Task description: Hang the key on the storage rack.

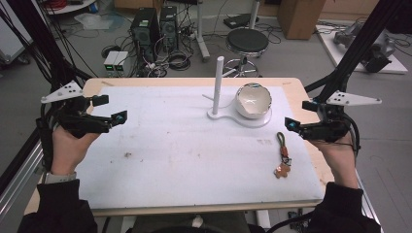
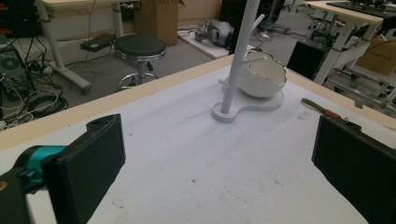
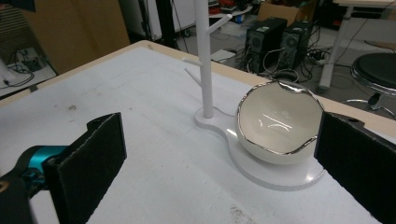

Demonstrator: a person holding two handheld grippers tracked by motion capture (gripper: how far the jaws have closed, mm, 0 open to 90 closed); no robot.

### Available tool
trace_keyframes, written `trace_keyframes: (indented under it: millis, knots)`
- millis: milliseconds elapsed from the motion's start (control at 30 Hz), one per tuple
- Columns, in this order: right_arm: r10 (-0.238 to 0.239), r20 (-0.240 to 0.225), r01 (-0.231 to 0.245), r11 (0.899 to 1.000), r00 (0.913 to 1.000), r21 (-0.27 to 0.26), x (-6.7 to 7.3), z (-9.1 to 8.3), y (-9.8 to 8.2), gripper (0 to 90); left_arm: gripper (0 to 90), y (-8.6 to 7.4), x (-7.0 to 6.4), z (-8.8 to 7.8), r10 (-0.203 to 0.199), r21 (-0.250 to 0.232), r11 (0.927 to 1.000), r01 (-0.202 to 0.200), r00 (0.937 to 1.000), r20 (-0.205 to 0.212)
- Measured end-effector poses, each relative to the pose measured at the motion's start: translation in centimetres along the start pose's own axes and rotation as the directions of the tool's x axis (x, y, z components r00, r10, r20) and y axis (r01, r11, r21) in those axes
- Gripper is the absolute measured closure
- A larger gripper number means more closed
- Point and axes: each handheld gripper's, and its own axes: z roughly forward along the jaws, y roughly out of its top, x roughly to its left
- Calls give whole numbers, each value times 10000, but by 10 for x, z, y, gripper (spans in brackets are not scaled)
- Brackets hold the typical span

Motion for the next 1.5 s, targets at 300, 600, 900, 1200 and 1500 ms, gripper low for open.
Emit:
trace_keyframes:
  millis: [300,600,900,1200,1500]
  knots:
    - [73,127,-76,9997,9999,231,-3,8,-4,18,32,-2,4,-4,-122,-42,9999,121,9999,-83]
    - [1048,753,-1115,9896,9916,903,-25,27,-21,18,32,-7,5,-1,-273,110,9996,275,9995,-131]
    - [1682,1102,-1901,9532,9796,2349,-48,56,-49,18,32,-11,9,0,-401,290,9988,406,9990,-183]
    - [1550,1282,-1904,9199,9796,3429,-52,79,-65,18,32,-13,10,1,-453,354,9983,460,9988,-207]
    - [1673,1271,-1996,9282,9777,3140,-58,98,-94,18,32,-14,10,2,-506,371,9980,513,9985,-212]
